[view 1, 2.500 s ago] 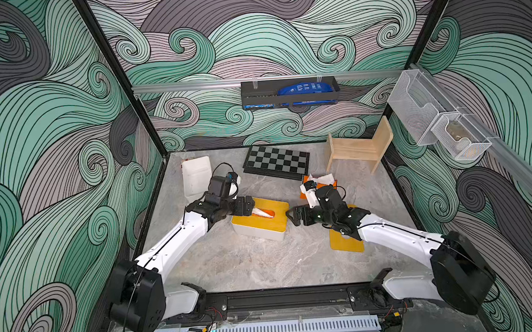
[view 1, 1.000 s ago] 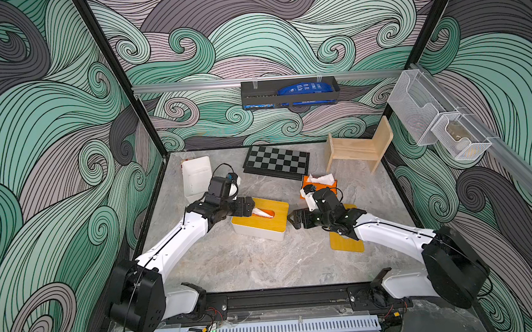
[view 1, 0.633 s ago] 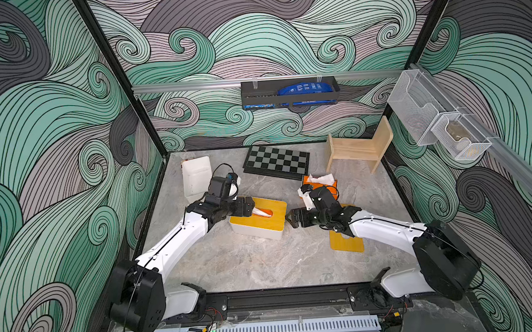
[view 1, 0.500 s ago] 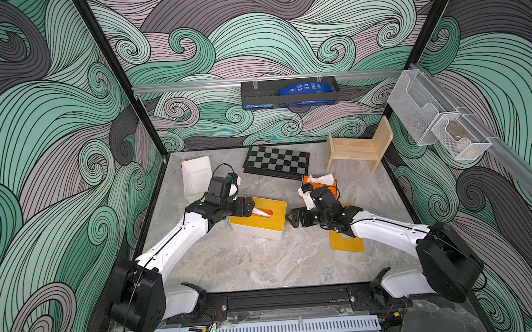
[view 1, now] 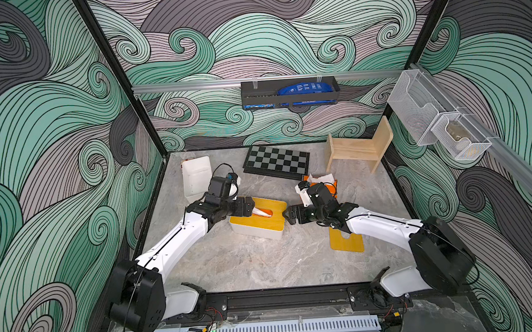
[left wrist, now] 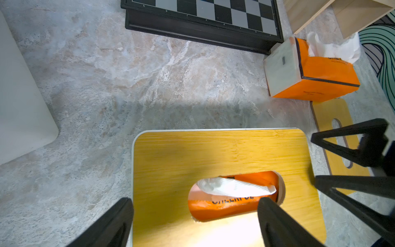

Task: Put the tissue paper into the tissue box
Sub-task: Close the box lid on the tissue box, then pull the paper towel from the tissue box.

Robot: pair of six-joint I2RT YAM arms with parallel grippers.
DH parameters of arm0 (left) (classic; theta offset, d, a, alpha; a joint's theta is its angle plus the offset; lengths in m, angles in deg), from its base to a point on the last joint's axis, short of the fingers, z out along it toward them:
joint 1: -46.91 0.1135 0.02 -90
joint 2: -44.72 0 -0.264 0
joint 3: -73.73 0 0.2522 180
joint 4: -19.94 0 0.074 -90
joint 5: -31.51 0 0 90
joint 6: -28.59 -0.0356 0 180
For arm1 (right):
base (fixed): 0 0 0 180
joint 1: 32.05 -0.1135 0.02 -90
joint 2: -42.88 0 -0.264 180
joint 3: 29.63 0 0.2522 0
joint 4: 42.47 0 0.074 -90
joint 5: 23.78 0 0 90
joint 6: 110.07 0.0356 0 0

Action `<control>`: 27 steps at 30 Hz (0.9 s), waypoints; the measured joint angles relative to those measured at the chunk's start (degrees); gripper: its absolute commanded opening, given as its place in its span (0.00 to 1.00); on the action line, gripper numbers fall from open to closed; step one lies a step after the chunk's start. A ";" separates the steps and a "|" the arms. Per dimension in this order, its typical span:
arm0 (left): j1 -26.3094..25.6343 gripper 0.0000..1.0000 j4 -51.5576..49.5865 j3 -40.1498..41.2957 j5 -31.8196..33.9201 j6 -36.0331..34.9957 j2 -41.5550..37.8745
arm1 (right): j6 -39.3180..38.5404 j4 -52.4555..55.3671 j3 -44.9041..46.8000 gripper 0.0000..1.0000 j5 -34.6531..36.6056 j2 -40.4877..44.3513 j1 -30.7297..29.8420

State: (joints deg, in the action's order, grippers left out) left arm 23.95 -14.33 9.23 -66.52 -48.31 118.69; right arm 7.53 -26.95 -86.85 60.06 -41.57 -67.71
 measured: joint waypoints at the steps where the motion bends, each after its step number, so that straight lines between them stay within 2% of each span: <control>1: 0.00 0.94 0.00 0.00 0.00 0.00 0.00 | -0.02 -0.42 -0.04 1.00 0.04 -0.22 -0.04; 9: 0.00 0.94 0.00 0.02 0.33 0.00 -0.85 | -0.66 0.79 -0.50 1.00 0.48 0.26 -0.11; 13: 0.00 0.94 0.59 0.61 1.57 0.00 -4.09 | -2.78 4.15 -4.33 0.97 0.83 0.35 -0.85; 20: 0.00 0.94 6.10 5.25 5.53 0.00 -15.91 | -9.77 4.96 -14.99 0.82 -0.20 -0.22 -5.35; 24: 0.00 0.97 9.99 9.53 8.02 0.02 -24.11 | -12.63 5.20 -20.57 0.69 -0.74 -4.66 -8.13; 27: 0.00 0.98 12.17 10.69 9.68 0.02 -27.98 | -13.77 5.95 -23.43 0.63 -0.76 -9.29 -10.10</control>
State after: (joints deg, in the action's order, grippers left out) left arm 23.95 -2.16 19.92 -56.84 -48.29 90.72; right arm -6.24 -21.01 -110.28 59.30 -50.86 -77.81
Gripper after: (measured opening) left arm 0.976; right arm 0.673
